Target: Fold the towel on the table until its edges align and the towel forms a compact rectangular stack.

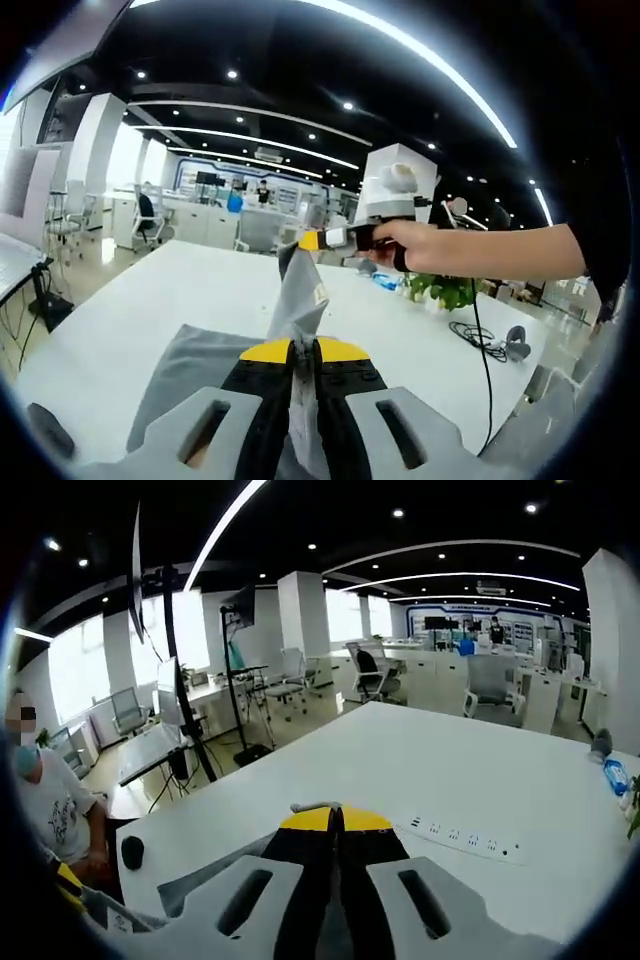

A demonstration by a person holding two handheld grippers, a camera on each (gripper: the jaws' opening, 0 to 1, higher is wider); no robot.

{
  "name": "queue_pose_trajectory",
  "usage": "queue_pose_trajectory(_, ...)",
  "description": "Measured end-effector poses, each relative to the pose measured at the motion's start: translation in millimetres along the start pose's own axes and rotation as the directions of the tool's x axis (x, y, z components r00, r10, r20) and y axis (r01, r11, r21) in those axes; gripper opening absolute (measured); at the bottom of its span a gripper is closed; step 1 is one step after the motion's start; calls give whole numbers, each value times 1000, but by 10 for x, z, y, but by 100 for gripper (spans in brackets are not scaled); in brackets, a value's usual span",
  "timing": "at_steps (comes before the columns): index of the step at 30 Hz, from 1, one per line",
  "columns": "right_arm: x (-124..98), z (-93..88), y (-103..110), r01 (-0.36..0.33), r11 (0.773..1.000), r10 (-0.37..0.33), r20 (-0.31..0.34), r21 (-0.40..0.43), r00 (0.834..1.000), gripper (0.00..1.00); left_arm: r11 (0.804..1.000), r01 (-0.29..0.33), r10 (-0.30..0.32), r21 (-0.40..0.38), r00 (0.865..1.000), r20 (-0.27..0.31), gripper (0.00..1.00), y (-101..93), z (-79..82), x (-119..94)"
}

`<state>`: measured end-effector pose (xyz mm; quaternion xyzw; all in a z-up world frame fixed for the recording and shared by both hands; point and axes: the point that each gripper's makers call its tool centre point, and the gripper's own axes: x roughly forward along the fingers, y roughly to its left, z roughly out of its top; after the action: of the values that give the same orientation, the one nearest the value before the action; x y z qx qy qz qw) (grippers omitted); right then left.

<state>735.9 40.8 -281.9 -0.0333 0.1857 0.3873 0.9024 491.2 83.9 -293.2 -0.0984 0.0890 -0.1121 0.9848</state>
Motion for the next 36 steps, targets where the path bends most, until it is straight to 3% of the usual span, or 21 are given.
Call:
queue_pose_trajectory(2, -32, -31, 78, -4, 1000, 4, -6, -2, 1000, 0, 1000, -11, 11, -4, 1000, -5, 8, 63, -45, -27)
queue_pose_trajectory(8, 205, -95, 99, -24, 1000, 24, -30, 1, 999, 0, 999, -49, 48, -20, 999, -15, 8, 211, -115, -74)
queue_pose_trajectory(21, 452, -292, 353, -66, 997, 69, -87, 36, 994, 0, 988, -137, 134, -69, 990, -41, 8, 549, -346, -181)
queue_pose_trajectory(25, 623, -331, 373, -74, 996, 78, -98, 44, 992, 0, 985, -152, 149, -77, 988, -46, 8, 619, -401, -201)
queue_pose_trajectory(36, 841, -444, 544, -92, 993, 101, -124, 72, 987, 0, 980, -180, 172, -87, 981, -89, 8, 838, -550, -247)
